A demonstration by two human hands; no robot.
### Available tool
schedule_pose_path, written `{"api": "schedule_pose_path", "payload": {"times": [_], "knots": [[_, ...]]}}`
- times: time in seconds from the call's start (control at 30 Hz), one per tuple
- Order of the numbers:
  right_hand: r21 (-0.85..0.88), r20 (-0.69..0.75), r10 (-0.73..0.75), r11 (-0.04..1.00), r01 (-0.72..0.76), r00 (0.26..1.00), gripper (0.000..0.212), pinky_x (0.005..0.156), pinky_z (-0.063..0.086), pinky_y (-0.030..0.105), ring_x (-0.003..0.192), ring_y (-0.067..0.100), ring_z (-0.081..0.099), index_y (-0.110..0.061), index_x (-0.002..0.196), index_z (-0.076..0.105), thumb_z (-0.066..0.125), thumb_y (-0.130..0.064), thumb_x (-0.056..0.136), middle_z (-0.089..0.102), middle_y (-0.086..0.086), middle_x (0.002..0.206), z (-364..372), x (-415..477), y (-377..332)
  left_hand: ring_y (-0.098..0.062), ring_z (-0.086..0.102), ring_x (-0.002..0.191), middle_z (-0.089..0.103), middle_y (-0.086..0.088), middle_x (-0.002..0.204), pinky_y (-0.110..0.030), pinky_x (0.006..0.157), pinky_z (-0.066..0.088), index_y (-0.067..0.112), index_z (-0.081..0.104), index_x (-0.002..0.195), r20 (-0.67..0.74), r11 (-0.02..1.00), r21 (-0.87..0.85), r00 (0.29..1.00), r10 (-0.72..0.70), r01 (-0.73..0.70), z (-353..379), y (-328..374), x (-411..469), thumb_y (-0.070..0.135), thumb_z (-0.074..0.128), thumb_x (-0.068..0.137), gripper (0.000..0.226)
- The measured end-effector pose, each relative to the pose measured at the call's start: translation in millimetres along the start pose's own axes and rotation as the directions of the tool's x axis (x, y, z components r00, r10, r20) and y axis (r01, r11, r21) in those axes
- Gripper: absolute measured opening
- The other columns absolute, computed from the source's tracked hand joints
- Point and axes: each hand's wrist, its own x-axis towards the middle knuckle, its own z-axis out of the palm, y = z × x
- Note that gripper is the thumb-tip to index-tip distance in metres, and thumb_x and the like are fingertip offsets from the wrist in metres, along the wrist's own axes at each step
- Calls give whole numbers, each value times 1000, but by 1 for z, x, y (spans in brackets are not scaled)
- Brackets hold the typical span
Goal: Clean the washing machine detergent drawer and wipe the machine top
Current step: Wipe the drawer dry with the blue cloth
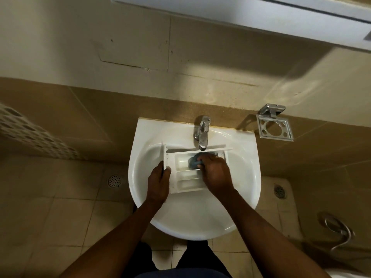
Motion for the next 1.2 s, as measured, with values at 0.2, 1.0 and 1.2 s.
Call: {"api": "schedule_pose_path", "payload": {"times": [0.2, 1.0, 1.2], "knots": [[123, 198, 191, 968, -218, 961, 22, 85, 54, 35, 95, 26, 70, -19, 107, 70, 67, -13, 87, 74, 4, 103, 33, 13, -42, -6, 66, 99, 72, 6, 105, -21, 88, 48, 39, 64, 113, -8, 1000, -12, 1000, -20, 20, 6, 1, 1, 28, 50, 107, 19], [243, 249, -427, 896, 370, 869, 17, 83, 44, 28, 93, 17, 57, -20, 102, 71, 65, -19, 85, 70, -2, 99, 12, -57, -37, -6, 67, 106, 73, 12, 112, -28, 97, 51, 35, 68, 119, 5, 979, -171, 993, -114, 114, 6, 7, -1, 46, 48, 105, 27], [533, -21, 107, 843, -79, 994, 21, 79, 58, 34, 89, 10, 68, -16, 106, 70, 71, -19, 86, 73, -3, 99, 12, -11, -40, -2, 68, 95, 74, 9, 101, -14, 83, 49, 26, 71, 111, -18, 991, -120, 998, -68, 65, 6, 8, 0, 39, 48, 107, 26]]}}
